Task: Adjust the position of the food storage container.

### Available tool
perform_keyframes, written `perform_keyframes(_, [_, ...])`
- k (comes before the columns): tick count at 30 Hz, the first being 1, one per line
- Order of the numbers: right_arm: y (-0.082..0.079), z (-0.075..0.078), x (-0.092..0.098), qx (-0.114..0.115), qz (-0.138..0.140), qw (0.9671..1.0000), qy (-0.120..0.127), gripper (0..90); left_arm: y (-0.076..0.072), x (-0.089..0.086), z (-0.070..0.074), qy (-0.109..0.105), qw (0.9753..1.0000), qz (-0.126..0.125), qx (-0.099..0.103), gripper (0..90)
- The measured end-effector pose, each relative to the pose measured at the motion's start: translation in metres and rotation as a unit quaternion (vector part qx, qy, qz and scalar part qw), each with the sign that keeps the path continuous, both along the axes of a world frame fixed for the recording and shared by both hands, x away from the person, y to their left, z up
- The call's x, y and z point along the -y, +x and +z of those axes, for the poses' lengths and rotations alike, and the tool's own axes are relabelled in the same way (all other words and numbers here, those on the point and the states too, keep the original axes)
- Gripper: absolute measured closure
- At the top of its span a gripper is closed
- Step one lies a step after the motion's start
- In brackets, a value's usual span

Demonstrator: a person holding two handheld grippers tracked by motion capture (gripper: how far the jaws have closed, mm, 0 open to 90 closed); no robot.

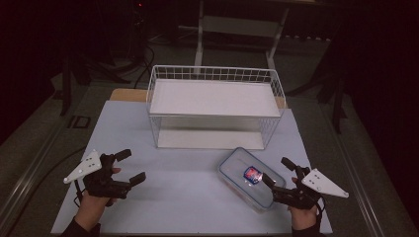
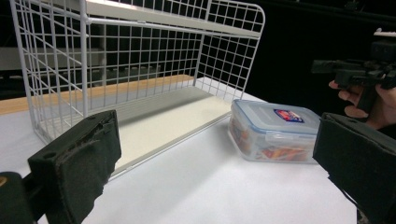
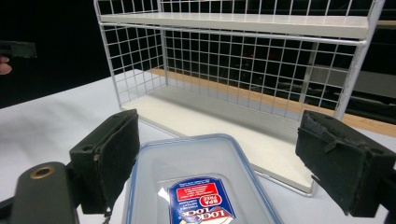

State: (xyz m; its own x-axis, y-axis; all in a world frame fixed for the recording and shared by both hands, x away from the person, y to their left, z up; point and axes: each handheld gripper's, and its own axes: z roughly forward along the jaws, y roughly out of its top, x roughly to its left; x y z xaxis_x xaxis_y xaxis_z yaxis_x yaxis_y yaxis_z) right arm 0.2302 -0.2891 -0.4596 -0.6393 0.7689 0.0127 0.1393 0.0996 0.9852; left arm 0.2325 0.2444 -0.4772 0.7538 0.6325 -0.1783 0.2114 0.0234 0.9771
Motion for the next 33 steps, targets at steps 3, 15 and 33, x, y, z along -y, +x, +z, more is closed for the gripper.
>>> perform_keyframes(3, [-0.001, 0.002, 0.001, 0.002, -0.004, 1.0, 0.002, 13.0, 0.0, 0.001, -0.001, -0.003, 1.0, -0.002, -0.002, 1.1])
perform_keyframes(15, [-0.012, 0.018, 0.011, -0.039, 0.002, 0.9992, -0.014, 12.9, -0.003, 0.005, 0.003, 0.005, 0.9999, -0.007, 0.01, 1.1])
perform_keyframes(33, [-0.038, -0.018, 0.045, -0.142, -0.023, 0.9864, -0.08, 66.5, -0.002, 0.009, 0.002, 0.012, 0.9998, -0.01, 0.008, 1.1])
